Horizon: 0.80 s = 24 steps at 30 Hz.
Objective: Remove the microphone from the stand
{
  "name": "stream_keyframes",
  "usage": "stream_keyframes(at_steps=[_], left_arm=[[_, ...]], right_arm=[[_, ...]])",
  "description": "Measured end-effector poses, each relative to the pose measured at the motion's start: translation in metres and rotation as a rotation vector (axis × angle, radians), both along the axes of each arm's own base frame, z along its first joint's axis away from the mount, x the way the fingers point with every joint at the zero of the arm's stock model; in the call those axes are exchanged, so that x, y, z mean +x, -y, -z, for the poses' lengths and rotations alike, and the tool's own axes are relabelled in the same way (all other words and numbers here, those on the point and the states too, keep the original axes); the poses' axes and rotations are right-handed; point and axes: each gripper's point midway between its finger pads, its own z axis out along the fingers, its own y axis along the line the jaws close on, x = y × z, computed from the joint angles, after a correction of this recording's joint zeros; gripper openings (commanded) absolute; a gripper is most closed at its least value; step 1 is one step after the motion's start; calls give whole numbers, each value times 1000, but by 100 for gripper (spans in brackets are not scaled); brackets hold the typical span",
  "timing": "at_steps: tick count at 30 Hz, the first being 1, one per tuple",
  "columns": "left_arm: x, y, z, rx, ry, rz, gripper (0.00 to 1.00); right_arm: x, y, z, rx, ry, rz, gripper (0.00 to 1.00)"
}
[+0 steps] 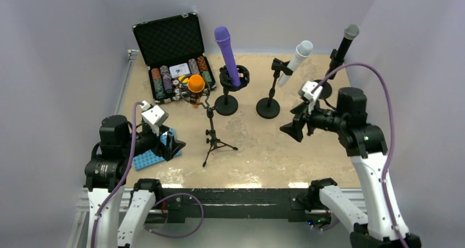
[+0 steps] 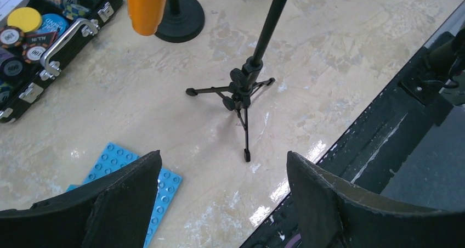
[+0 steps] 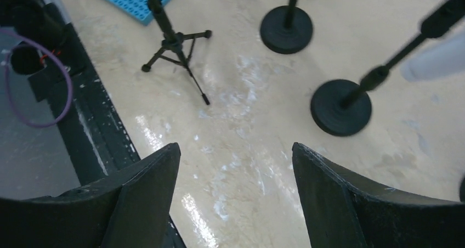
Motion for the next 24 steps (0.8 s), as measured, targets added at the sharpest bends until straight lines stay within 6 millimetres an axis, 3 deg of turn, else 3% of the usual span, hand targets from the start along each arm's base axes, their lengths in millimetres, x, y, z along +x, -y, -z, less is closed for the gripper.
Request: stream_keyframes(at_steps=[4,6,7,9,10,18,24], left_arm=[[-5,10,-2,-20,12,86,76],[-11,21,-5,-42,23,181,76],[-13,25,-6,-54,23,218,78],[-12,29,-6,-70,16,254,98],[-10,31,-6,-74,13,265,100],[-1,32,-9,-85,62,257,95],[4,30,-19,-106,85,200,89]], right_arm=[[3,-38,6,-20,-15,-182,79],[1,-55,0,-31,2,-262,79],[1,-63,-8,-35,24,-301,78],[4,-77,-25,-33,70,-356,78],[6,-83,-33,-29,91,-375,79],[14,-142,-82,32,212,-499,77],[45,-182,-90,83,171,-506,75]])
